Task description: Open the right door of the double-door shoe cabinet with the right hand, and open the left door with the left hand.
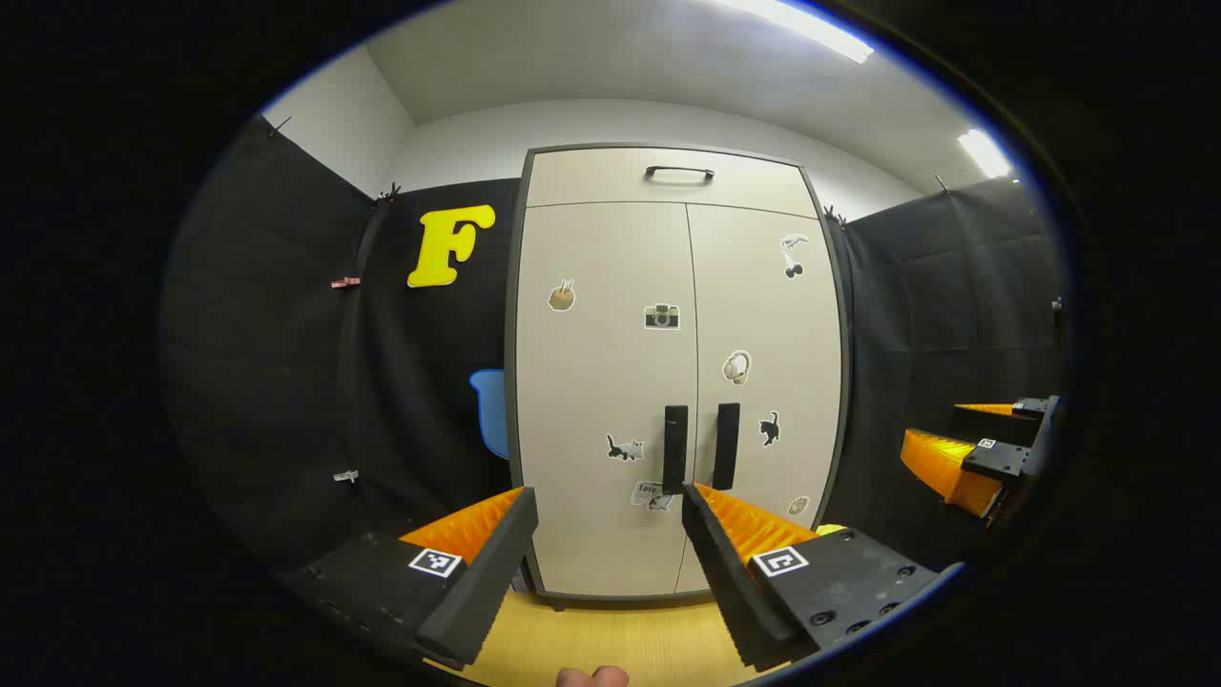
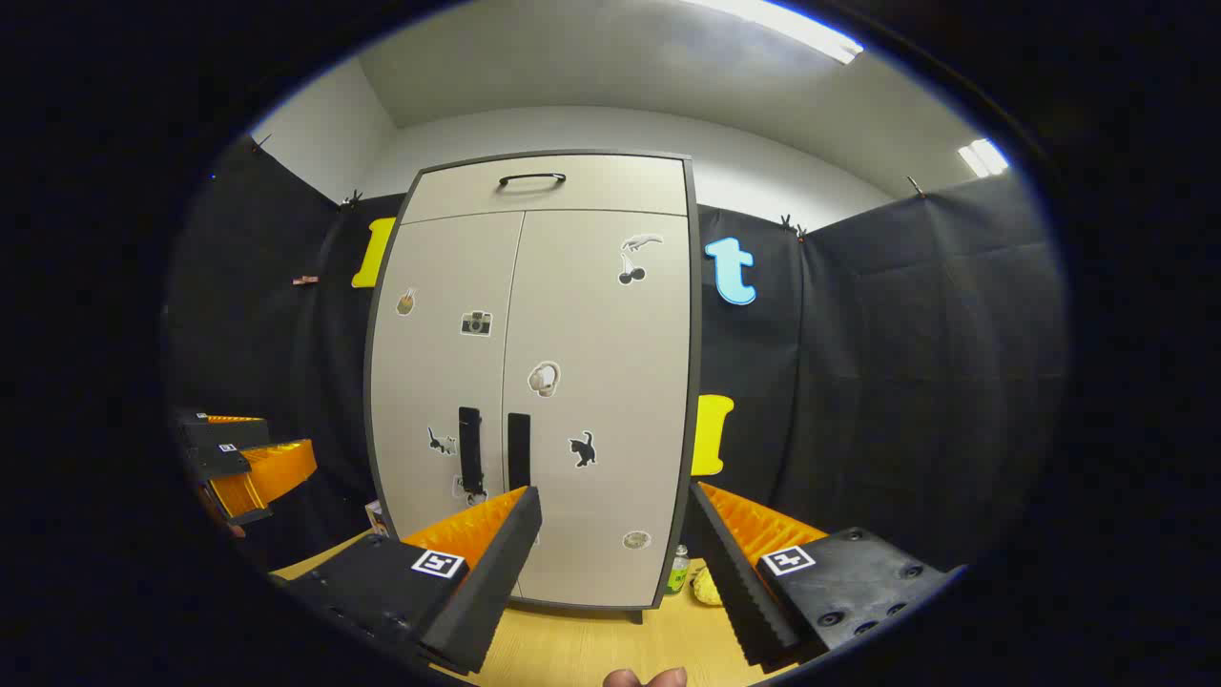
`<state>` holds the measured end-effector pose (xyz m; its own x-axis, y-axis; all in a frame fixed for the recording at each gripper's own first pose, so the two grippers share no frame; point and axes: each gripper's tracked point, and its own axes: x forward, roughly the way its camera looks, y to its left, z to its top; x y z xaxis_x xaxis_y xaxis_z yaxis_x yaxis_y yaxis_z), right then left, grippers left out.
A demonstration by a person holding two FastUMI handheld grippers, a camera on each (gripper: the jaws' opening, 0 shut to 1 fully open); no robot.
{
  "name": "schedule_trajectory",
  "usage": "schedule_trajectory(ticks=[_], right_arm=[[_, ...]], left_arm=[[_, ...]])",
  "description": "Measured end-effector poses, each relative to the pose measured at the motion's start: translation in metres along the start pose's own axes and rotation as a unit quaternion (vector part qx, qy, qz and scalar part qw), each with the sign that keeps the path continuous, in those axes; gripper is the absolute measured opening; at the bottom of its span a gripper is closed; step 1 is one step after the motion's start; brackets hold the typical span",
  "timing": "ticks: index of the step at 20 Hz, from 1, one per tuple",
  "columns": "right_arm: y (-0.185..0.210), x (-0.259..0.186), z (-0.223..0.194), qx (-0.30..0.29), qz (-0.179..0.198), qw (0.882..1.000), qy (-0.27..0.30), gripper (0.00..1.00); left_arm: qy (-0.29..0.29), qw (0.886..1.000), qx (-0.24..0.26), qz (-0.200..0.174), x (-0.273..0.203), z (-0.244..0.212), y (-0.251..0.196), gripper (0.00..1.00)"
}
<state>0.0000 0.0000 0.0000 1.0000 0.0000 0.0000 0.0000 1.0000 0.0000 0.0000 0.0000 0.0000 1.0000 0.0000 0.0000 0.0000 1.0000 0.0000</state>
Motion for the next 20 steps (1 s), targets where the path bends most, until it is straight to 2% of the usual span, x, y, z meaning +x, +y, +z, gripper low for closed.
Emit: schedule_trajectory(ticks=[16,20], right_arm=[[0.008,-0.006,0.002,0.004,-0.001,1.0,-0.004,0.97],[0.021,-0.001,0.0,0.009,0.008,1.0,-0.004,0.96]], left_arm=[[0.0,1.0,0.004,0.007,-0.009,0.0,0.012,0.95],[0.001,1.0,0.005,0.008,-0.01,-0.001,0.018,0.95]])
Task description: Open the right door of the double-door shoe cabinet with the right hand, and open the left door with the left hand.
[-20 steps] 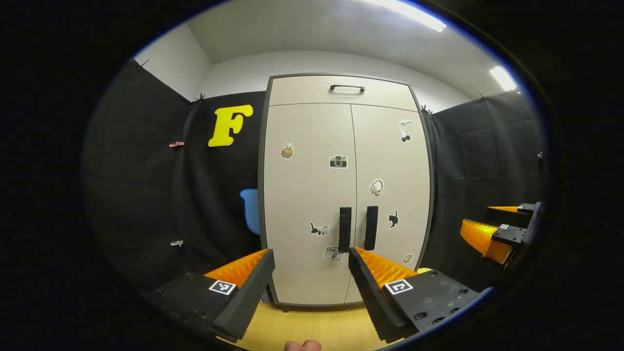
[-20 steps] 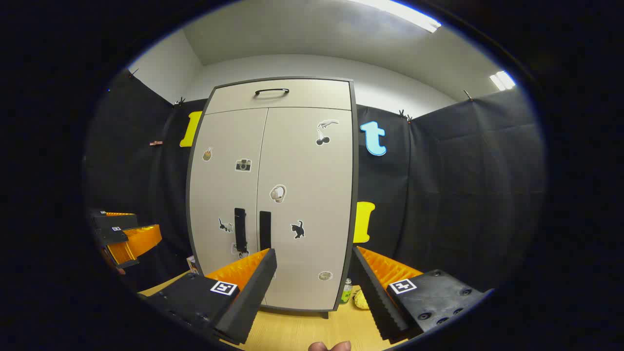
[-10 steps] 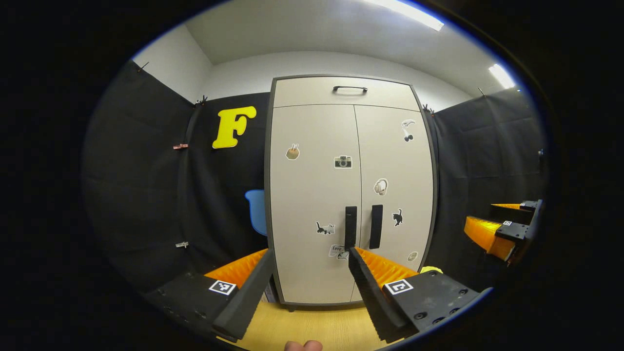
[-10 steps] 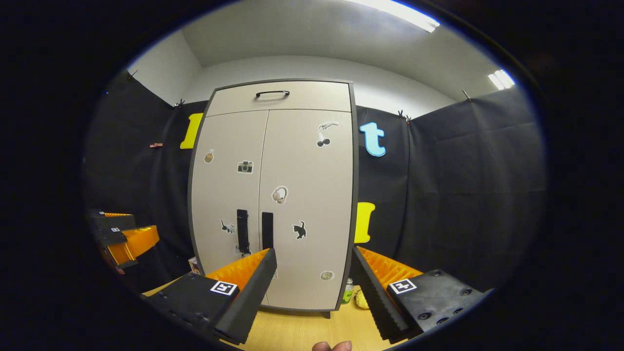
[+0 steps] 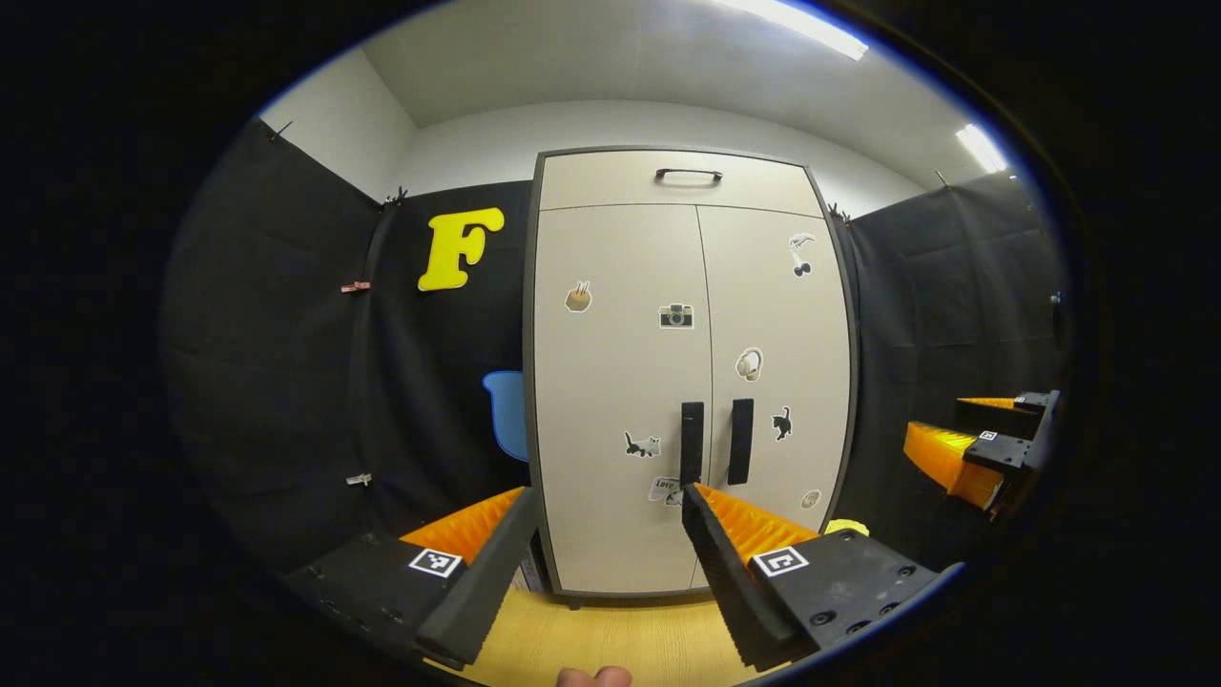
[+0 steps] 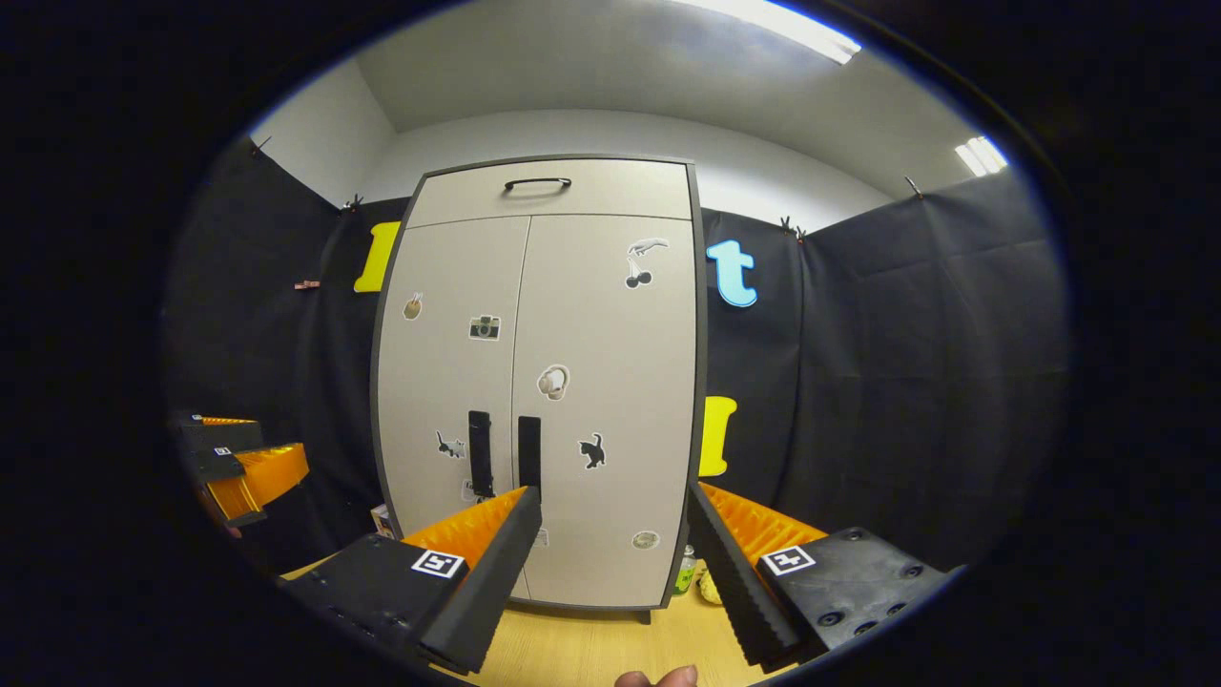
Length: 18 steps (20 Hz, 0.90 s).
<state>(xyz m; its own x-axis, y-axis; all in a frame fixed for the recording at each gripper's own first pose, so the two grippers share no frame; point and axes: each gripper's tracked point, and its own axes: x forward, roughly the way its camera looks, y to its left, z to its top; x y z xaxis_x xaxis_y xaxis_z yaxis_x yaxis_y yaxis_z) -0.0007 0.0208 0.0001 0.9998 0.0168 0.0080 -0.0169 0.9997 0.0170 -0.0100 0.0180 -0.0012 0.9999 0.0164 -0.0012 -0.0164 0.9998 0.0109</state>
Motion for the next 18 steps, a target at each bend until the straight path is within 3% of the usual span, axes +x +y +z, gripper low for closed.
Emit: schedule_trajectory(ticks=[9,18], right_arm=[[0.059,0.08,-0.013,0.03,0.031,0.999,0.0,0.97],[0.086,0.182,-0.048,0.013,0.014,1.0,0.008,0.98]], left_arm=[[0.012,1.0,0.0,0.01,0.002,-0.018,0.027,0.95],[0.031,0.999,-0.005,0.01,0.014,-0.044,0.043,0.95]])
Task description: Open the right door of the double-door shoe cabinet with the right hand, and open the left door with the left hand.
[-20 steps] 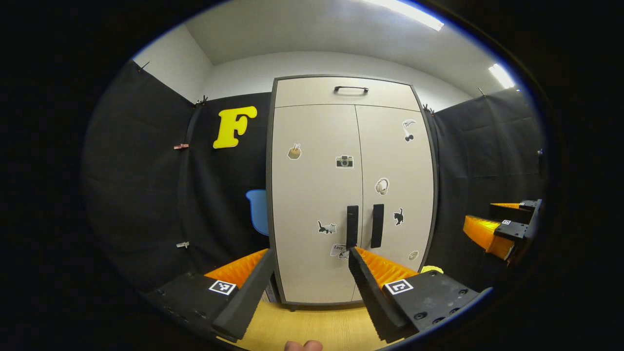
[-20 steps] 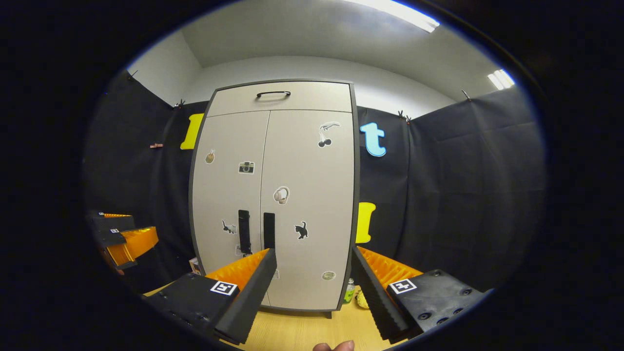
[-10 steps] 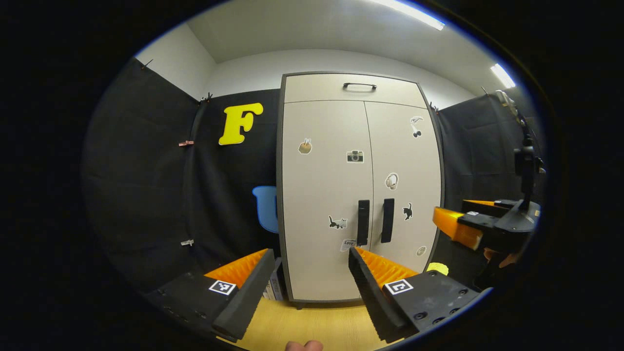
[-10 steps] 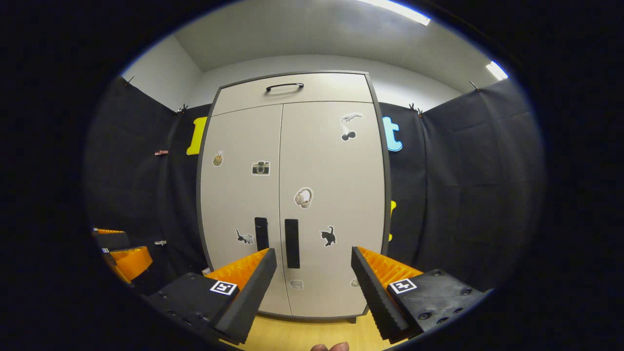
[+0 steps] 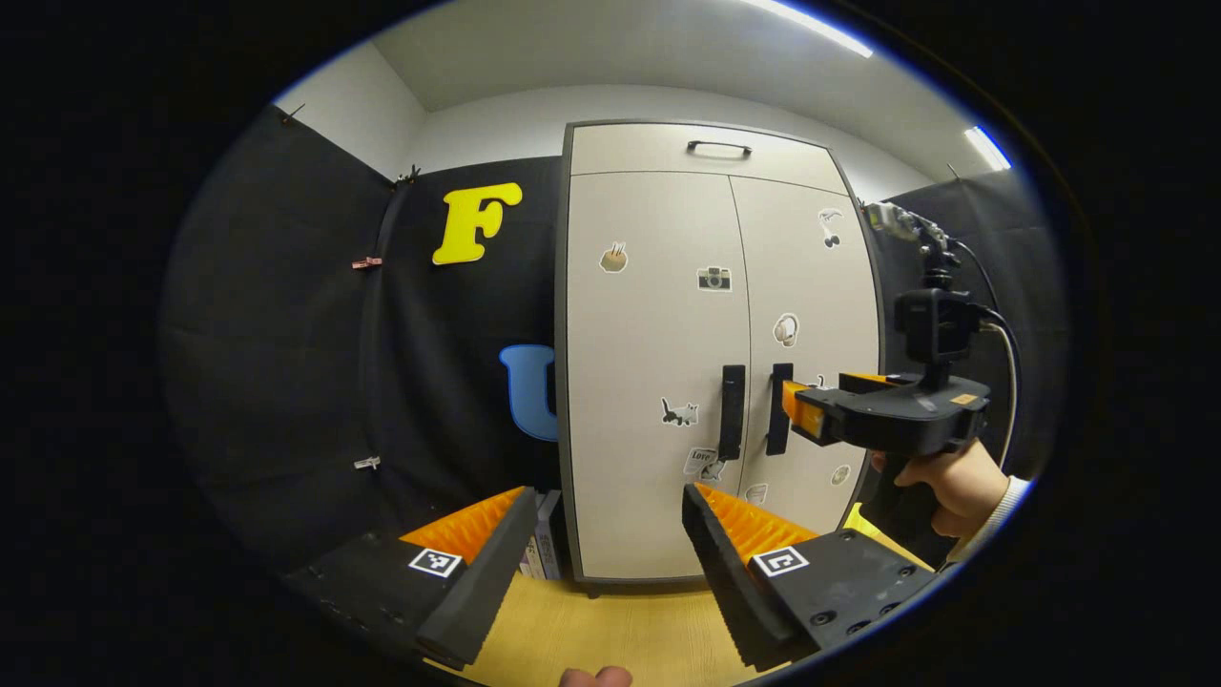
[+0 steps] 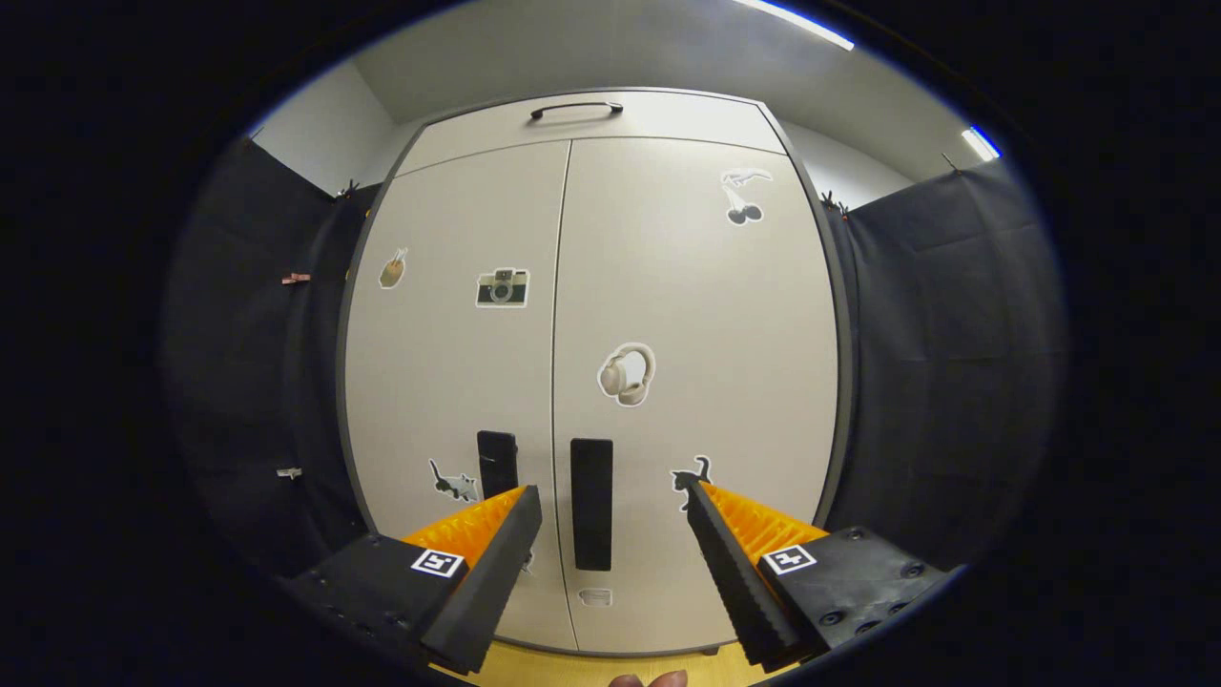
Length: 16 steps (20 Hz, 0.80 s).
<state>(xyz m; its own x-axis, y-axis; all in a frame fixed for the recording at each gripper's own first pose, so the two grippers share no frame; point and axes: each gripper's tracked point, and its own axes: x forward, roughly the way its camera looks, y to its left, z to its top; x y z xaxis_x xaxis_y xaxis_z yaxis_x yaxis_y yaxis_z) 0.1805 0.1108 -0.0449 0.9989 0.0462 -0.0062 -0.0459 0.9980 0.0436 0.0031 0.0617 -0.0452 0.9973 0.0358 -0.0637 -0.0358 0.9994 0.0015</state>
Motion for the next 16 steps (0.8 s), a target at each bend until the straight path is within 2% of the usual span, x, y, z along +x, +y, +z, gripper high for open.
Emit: schedule_trajectory(ticks=[10,12,13,15,16], right_arm=[[0.017,0.058,-0.049,-0.01,0.004,0.999,0.044,0.97],[0.016,0.065,-0.058,0.0,0.002,0.998,0.058,0.88],[0.011,0.064,-0.062,0.003,-0.012,0.998,0.067,0.7],[0.013,0.066,-0.056,0.016,-0.013,0.998,0.056,0.42],[0.013,0.067,-0.057,0.014,-0.014,0.998,0.055,0.39]], left_arm=[[0.008,1.0,-0.01,0.012,0.019,-0.013,0.013,0.95],[0.007,1.0,-0.011,0.012,0.021,-0.014,0.013,0.95],[0.007,1.0,-0.01,0.011,0.022,-0.015,0.013,0.95],[0.008,1.0,-0.005,0.012,0.024,-0.016,0.012,0.95],[0.009,1.0,-0.005,0.012,0.025,-0.017,0.012,0.95]])
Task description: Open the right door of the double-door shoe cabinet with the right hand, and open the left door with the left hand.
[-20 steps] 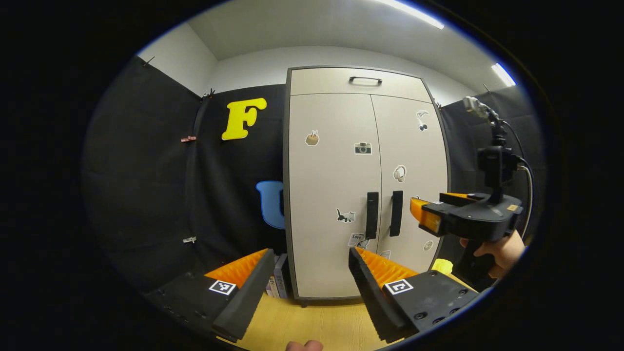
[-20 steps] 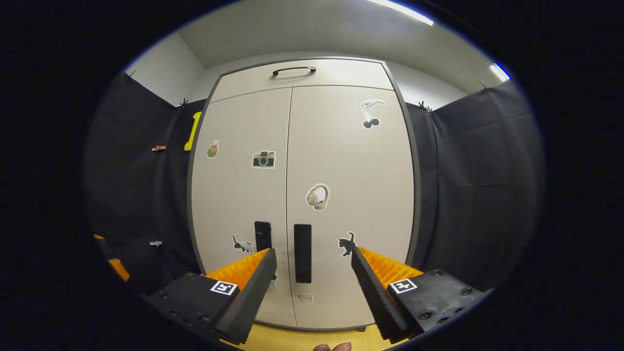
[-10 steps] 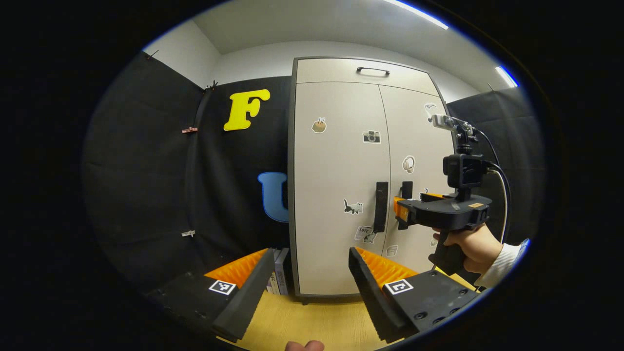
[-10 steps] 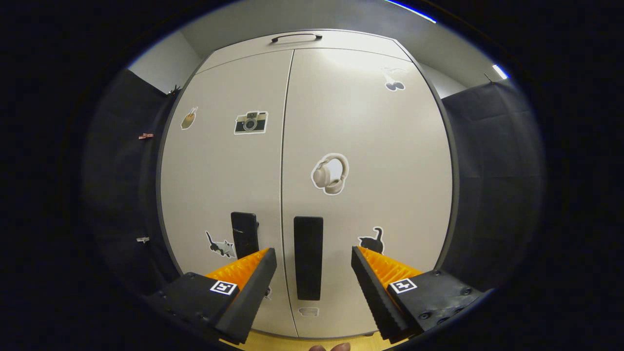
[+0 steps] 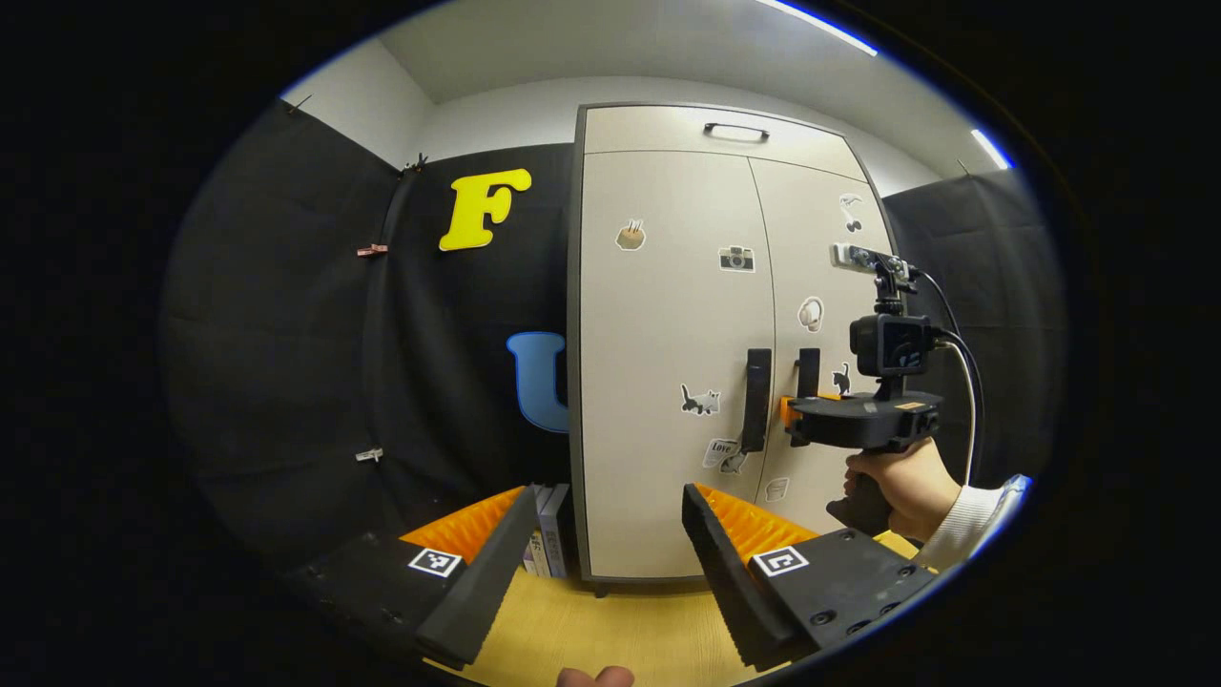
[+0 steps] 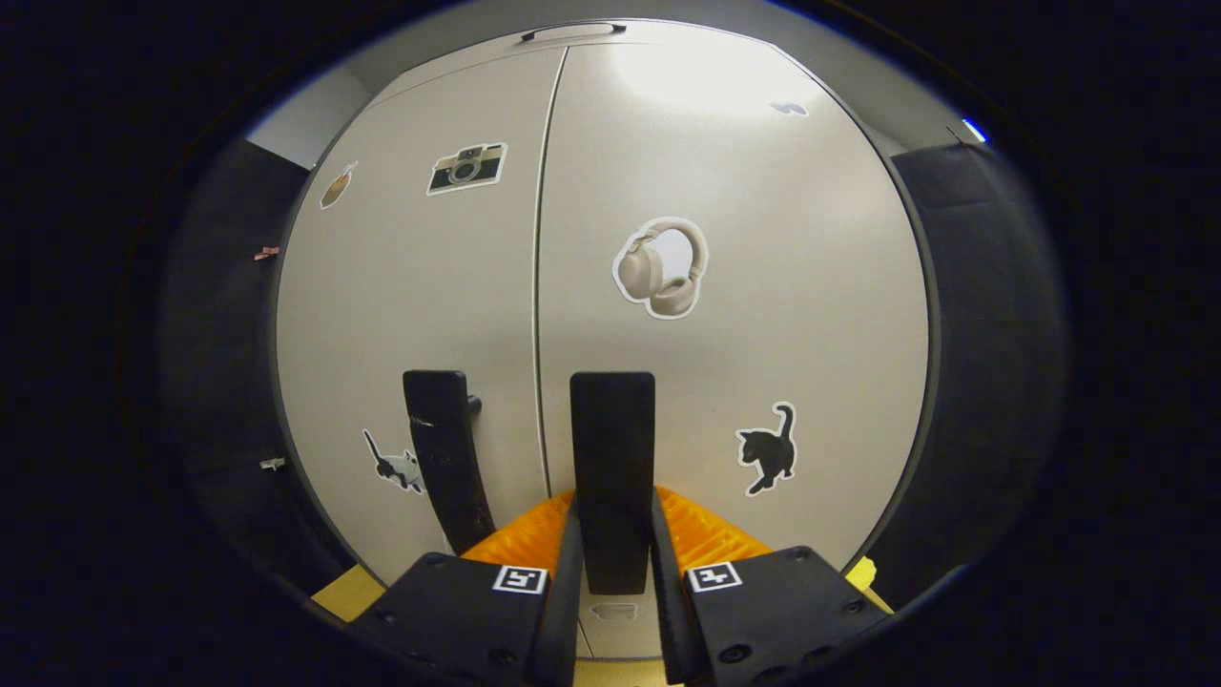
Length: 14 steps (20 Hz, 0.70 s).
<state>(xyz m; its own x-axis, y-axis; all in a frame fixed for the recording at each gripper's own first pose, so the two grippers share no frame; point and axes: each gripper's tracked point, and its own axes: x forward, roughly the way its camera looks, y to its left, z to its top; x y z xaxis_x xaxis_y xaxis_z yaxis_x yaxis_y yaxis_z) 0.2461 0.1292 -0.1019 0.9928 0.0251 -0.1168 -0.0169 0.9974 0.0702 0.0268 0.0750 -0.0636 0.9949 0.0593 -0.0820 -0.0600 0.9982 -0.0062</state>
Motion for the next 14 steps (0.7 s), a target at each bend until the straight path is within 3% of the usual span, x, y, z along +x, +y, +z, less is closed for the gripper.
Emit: schedule_trajectory(ticks=[2,5,10,11,14], right_arm=[[0.0,0.0,0.001,-0.002,-0.002,1.0,-0.005,0.41],[-0.001,0.0,-0.001,-0.001,0.001,1.0,-0.003,0.22],[-0.001,-0.001,0.0,0.016,0.002,1.0,0.0,0.22],[-0.002,0.0,0.0,0.014,0.004,1.0,0.003,0.15],[-0.002,-0.008,0.001,0.013,0.004,1.0,0.005,0.15]], left_arm=[[0.002,1.0,-0.001,-0.001,0.0,-0.001,-0.001,0.95],[0.005,1.0,-0.006,-0.001,-0.002,-0.004,-0.001,0.95],[0.003,1.0,-0.007,0.005,-0.013,-0.003,0.0,0.95],[0.004,1.0,-0.009,0.006,-0.016,-0.003,0.001,0.95],[0.004,1.0,-0.008,0.016,-0.027,-0.003,0.007,0.95]])
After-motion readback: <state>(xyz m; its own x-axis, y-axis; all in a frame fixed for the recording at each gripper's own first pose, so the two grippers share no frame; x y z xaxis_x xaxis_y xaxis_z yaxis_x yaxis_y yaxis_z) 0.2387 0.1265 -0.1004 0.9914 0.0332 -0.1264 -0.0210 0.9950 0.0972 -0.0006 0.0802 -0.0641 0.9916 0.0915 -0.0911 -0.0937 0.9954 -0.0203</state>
